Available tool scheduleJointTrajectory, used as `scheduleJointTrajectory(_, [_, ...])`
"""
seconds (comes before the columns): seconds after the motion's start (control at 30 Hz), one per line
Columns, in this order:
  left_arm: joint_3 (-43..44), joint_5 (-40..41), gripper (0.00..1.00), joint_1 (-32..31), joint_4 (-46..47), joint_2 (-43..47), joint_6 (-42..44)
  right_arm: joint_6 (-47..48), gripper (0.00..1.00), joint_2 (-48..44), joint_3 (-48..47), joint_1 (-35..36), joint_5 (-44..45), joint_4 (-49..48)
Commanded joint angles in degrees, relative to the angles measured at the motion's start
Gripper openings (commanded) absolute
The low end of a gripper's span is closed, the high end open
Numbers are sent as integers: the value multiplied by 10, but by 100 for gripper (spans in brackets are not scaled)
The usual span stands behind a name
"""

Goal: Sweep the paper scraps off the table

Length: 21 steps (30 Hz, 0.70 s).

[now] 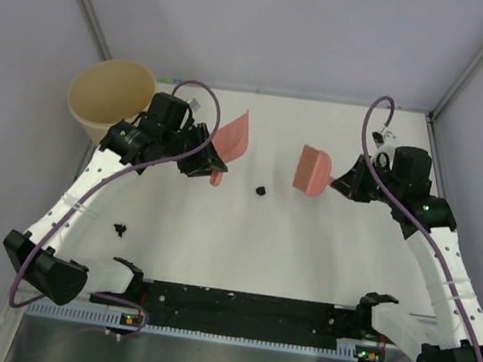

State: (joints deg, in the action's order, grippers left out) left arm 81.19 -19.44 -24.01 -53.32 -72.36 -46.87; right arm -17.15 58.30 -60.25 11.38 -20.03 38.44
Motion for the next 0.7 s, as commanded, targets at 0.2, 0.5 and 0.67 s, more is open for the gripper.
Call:
scheduleJointTrajectory(0.2, [-9,82,0,-42,-70,25,64,-82,0,-6,6,-4,-55,-124])
scheduleJointTrajectory(0.5, [-17,151,0,-56,-124,48,79,-100,0,28,-7,-4,-68,-159])
scheduleJointTrajectory(0.67, [-17,189,0,-64,-158,51,104,-116,0,41,-10,-3,-77,-187])
